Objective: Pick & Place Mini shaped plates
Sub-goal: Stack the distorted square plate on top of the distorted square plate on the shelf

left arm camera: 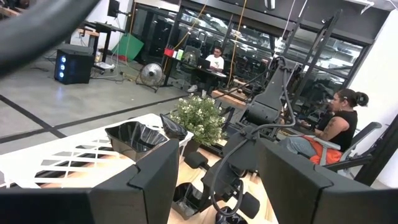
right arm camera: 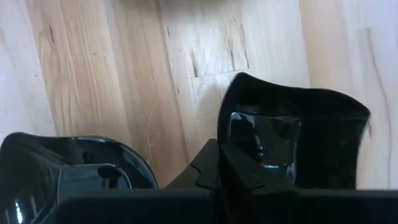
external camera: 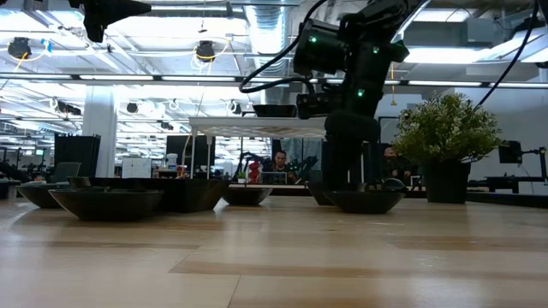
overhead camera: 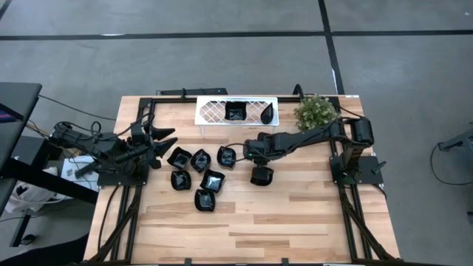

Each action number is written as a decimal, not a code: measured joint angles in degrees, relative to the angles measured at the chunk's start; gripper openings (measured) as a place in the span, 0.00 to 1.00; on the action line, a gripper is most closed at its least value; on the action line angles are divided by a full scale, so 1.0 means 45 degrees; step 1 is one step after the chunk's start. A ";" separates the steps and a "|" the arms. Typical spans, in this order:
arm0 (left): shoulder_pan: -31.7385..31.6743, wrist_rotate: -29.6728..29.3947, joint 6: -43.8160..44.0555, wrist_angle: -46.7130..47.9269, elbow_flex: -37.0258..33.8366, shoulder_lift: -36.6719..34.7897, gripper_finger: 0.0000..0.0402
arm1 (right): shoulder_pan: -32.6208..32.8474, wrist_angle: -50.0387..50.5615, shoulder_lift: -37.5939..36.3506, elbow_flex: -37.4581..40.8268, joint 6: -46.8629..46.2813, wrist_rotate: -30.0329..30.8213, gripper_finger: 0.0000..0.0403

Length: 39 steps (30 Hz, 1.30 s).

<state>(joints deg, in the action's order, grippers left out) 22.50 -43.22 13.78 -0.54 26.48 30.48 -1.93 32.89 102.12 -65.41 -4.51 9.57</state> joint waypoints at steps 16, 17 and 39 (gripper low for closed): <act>0.0000 0.0000 -0.0005 0.0000 0.0000 0.0000 0.53 | 0.0686 0.3064 -0.0028 -0.3216 0.1437 0.0557 0.00; 0.0000 0.0000 -0.0009 0.0000 0.0000 0.0000 0.53 | 0.0670 0.3242 -0.0028 -0.3465 0.1546 0.0529 0.00; -0.0004 0.0000 -0.0005 0.0000 0.0000 0.0001 0.53 | 0.0651 0.5263 -0.0042 -0.6562 0.3045 -0.3495 0.00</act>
<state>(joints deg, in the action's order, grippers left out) 22.48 -43.22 13.76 -0.54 26.48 30.48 1.00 56.58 101.93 -94.94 9.19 -6.15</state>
